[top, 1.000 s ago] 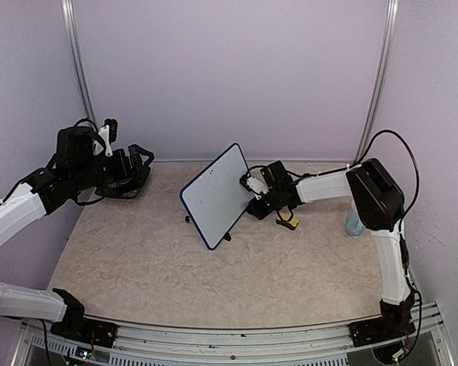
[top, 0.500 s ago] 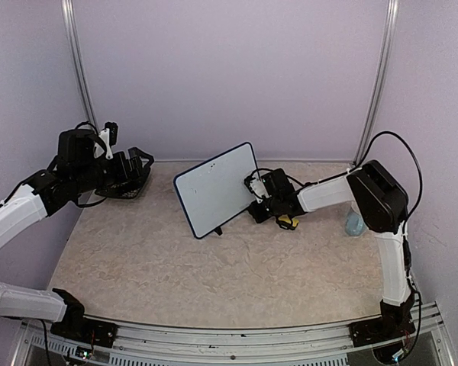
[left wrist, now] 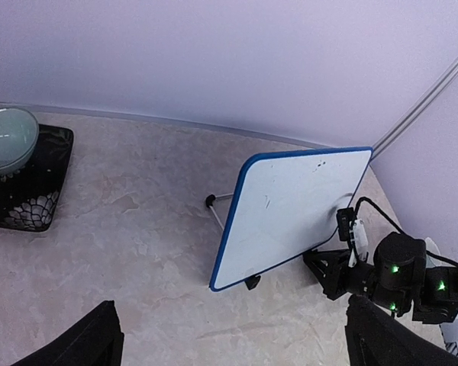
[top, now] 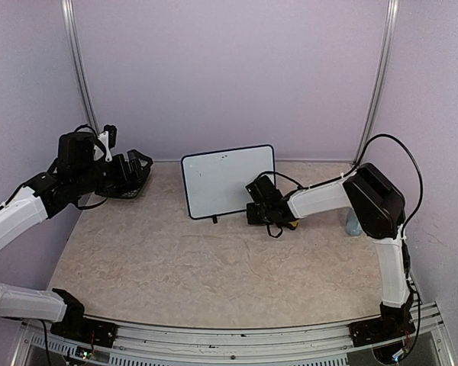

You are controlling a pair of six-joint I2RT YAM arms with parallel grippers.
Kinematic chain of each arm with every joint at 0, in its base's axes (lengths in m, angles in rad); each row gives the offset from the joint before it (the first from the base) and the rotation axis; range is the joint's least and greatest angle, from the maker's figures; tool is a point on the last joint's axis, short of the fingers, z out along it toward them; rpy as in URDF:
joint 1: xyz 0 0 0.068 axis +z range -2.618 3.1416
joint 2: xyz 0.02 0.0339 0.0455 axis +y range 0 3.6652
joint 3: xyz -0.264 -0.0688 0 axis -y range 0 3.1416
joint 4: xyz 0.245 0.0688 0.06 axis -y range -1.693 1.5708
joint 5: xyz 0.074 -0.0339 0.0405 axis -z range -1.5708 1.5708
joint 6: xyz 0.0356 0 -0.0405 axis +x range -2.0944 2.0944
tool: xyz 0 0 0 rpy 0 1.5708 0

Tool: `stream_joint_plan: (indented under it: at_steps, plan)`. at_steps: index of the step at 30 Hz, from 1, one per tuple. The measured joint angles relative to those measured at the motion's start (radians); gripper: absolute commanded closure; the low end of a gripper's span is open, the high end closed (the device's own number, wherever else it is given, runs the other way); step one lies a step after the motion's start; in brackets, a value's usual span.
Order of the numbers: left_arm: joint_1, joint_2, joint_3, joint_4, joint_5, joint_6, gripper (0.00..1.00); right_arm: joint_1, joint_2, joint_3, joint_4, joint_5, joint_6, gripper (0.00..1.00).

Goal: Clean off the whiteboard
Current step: Move the whiteboard to the center of the board.

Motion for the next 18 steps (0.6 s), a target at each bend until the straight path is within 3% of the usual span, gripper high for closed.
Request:
stream_joint_plan:
  at_steps: [9,14,18]
  plan:
    - [0.014,-0.021,-0.018,0.0,0.0,0.0,0.01,0.013,0.026,0.067,-0.101,0.084,0.195,1.0]
    - [0.019,-0.032,-0.022,0.001,0.002,0.0,0.01,0.017,0.031,0.08,-0.122,0.098,0.201,0.78]
    - [0.021,-0.034,-0.031,0.006,0.005,0.0,0.01,0.017,0.031,0.08,-0.127,0.097,0.199,0.69]
